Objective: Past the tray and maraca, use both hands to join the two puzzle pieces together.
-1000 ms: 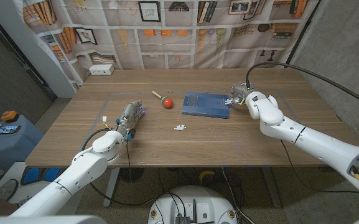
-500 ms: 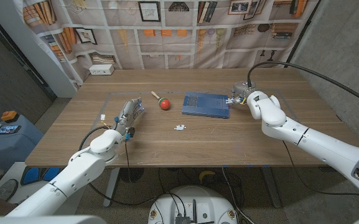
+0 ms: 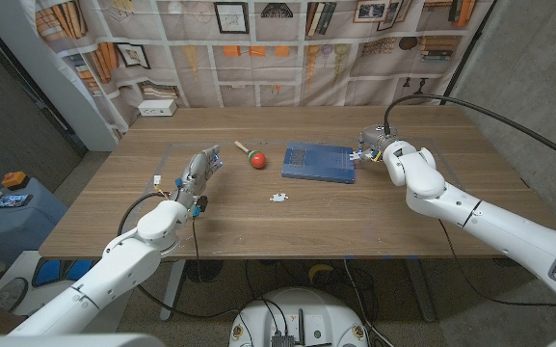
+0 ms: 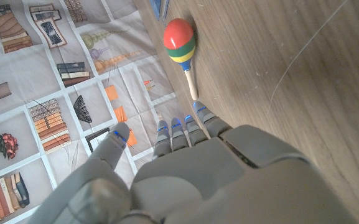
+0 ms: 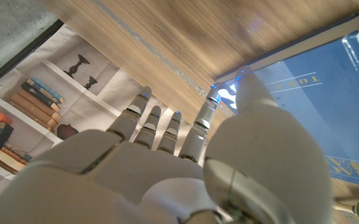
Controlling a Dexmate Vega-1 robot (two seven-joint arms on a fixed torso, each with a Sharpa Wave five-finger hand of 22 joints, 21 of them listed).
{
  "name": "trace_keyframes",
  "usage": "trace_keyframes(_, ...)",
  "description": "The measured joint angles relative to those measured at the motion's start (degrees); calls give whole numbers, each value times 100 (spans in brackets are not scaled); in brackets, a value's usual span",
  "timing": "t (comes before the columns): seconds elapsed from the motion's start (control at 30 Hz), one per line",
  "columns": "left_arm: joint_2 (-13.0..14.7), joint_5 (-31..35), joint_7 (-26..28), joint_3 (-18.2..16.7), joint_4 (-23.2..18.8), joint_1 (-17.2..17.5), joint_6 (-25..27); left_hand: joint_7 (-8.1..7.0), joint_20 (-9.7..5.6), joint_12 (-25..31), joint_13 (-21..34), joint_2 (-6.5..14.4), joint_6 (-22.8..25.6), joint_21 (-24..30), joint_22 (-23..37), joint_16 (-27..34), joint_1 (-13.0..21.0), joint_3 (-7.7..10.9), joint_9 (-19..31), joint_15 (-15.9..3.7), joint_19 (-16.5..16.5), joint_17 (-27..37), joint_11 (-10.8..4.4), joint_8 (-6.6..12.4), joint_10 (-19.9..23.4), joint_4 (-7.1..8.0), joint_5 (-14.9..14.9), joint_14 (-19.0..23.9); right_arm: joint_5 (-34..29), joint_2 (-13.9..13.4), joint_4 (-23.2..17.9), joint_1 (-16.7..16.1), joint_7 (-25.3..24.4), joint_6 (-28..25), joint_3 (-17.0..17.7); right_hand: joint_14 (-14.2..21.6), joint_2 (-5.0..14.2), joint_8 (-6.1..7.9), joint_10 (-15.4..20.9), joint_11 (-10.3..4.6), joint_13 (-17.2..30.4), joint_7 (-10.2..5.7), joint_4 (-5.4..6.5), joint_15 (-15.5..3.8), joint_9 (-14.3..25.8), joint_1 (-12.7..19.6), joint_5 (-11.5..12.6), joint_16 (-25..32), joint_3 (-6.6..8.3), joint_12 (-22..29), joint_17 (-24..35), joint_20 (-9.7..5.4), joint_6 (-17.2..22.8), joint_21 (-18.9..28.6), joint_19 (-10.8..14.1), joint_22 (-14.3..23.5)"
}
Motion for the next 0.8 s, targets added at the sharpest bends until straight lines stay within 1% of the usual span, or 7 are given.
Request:
trace_keyframes(0.1, 23, 86, 1, 0, -13, 15, -39, -76, -3, 0, 0, 0, 77, 0, 0, 0, 0, -6, 0, -6, -3, 0, -60, 0, 106, -53, 0, 101, -30, -4, -51, -30, 38, -38, 18, 0, 0, 0, 22, -22, 0, 0, 0, 0, 0, 0, 0, 0, 0, 0, 0, 41, 0, 0, 41, 0)
trace_keyframes(0.27, 123, 191, -9, 0, -71, 37, -71, -128, -64, 45, 0, 0, 128, 0, 0, 0, 0, -26, 0, -6, -65, 1, -101, 18, 182, -81, 0, 163, -97, -12, -124, -69, 119, -113, 40, 11, 0, -1, 31, -31, 0, 0, 0, -11, 0, 0, 0, 0, 0, 0, 0, 41, -1, 0, 41, 0)
trace_keyframes(0.33, 168, 191, -9, 0, -98, 41, -71, -169, -41, 45, 0, 0, 169, 0, 0, 0, 0, -26, 0, -6, -84, 0, -132, 23, 213, -81, 0, 163, -113, -12, -124, -69, 138, -133, 40, 10, 0, -2, 53, -10, 0, 0, 0, -11, 0, 0, 0, 0, 0, 0, -1, 40, -1, 0, 41, 0)
trace_keyframes(0.37, 208, 372, -94, 0, -126, 46, -68, -180, -41, 45, 0, 0, 180, 0, 0, 0, 0, -26, 0, -6, -84, 1, -132, 23, 213, -81, 0, 163, -129, -24, -255, -140, 160, -155, 87, 10, 0, -5, 62, 0, 0, 0, 0, -11, 0, 0, 0, 0, 0, 0, 0, 40, -1, 0, 41, 0)
trace_keyframes(0.4, 238, 372, -94, 0, -144, 51, -68, -200, -41, 45, 1, 0, 200, 0, 0, 0, 0, -26, 0, -6, -84, 1, -132, 35, 213, -81, 0, 163, -139, -24, -255, -140, 171, -167, 87, 10, 0, -6, 62, 0, 0, 0, 0, -10, 0, 0, 0, 0, 0, 0, -1, 40, -1, 0, 41, 0)
trace_keyframes(0.63, 383, 663, -156, 0, -254, 67, -3, -136, -56, 45, 1, 0, 529, 0, -1, 0, 0, -26, 0, -6, -69, 1, -193, 89, 356, -81, 0, 245, -230, -37, -427, -244, 277, -273, 153, 10, 0, -6, 62, 0, 0, 1, 0, -11, 0, 0, 0, 0, 0, 0, -1, 40, -1, 0, 40, 0)
trace_keyframes(0.8, 480, 844, -181, 7, -327, 69, 59, -158, -41, 45, 1, -4, 630, 0, -1, 0, -4, -25, 0, -6, -41, 1, -224, 90, 387, -81, 0, 306, -300, -53, -536, -298, 357, -331, 190, 10, 0, -6, 62, 0, 0, 1, -15, -10, -1, 0, 0, 0, -21, 0, -1, 40, -1, 0, 40, 0)
